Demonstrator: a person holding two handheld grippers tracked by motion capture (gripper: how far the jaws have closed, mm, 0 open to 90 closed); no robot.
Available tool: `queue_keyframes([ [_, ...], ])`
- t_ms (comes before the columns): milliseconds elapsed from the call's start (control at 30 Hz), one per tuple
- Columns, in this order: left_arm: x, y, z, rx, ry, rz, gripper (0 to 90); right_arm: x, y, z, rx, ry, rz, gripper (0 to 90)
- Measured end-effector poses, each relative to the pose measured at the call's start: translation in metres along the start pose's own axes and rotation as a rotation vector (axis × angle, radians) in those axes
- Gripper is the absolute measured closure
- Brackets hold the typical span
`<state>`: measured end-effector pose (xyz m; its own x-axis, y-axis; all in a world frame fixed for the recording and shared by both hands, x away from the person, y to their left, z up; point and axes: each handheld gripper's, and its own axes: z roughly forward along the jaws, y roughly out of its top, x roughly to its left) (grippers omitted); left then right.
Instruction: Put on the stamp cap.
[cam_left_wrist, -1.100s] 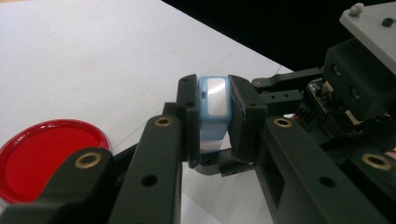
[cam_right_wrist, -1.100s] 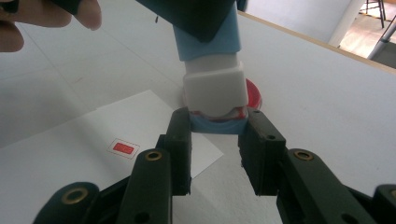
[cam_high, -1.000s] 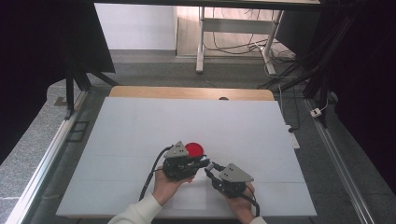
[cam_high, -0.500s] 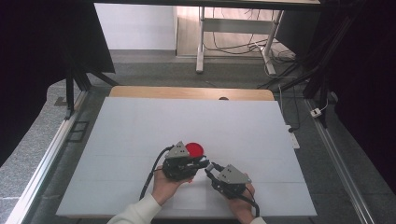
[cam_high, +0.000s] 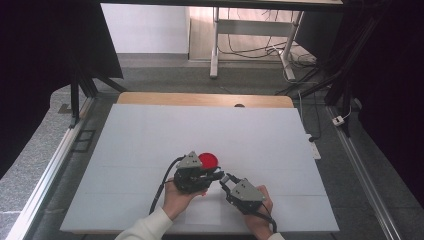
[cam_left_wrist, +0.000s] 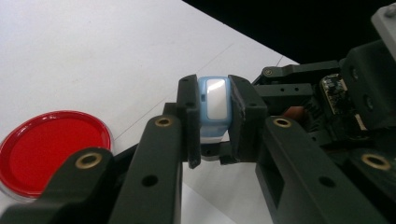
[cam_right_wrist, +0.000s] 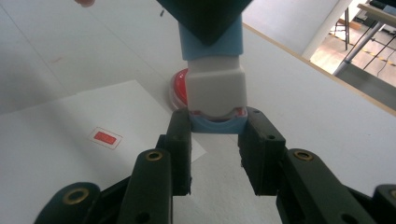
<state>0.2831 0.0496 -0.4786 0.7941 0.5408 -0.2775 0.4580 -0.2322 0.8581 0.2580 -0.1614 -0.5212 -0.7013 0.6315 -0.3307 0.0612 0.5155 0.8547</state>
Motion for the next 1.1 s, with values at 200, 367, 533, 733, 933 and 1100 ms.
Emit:
queue_keyframes([
  [200, 0.0014, -0.0005, 0.0001, -0.004, -0.013, -0.012, 75.6, -0.0009, 0.0003, -0.0009, 0.000, 0.000, -0.004, 65.4],
  [367, 0.0027, -0.0036, 0.0035, 0.006, -0.026, -0.030, 75.6, 0.0022, 0.0008, -0.0013, -0.007, 0.004, -0.034, 65.5],
  [533, 0.0027, -0.0053, 0.0055, 0.006, -0.026, -0.034, 75.7, 0.0010, 0.0005, -0.0014, -0.005, 0.011, -0.025, 65.4],
  [733, 0.0047, -0.0048, 0.0035, -0.003, -0.027, -0.032, 75.5, -0.0007, -0.0001, 0.0003, 0.013, 0.026, -0.027, 65.1],
  [933, 0.0034, -0.0049, 0.0038, -0.004, -0.018, -0.019, 75.5, -0.0027, -0.0015, 0.0007, 0.021, 0.042, -0.013, 63.4],
  [1100, 0.0053, -0.0037, 0.0003, -0.020, -0.015, -0.025, 75.4, -0.0056, -0.0029, 0.0010, 0.024, 0.065, 0.004, 56.9],
])
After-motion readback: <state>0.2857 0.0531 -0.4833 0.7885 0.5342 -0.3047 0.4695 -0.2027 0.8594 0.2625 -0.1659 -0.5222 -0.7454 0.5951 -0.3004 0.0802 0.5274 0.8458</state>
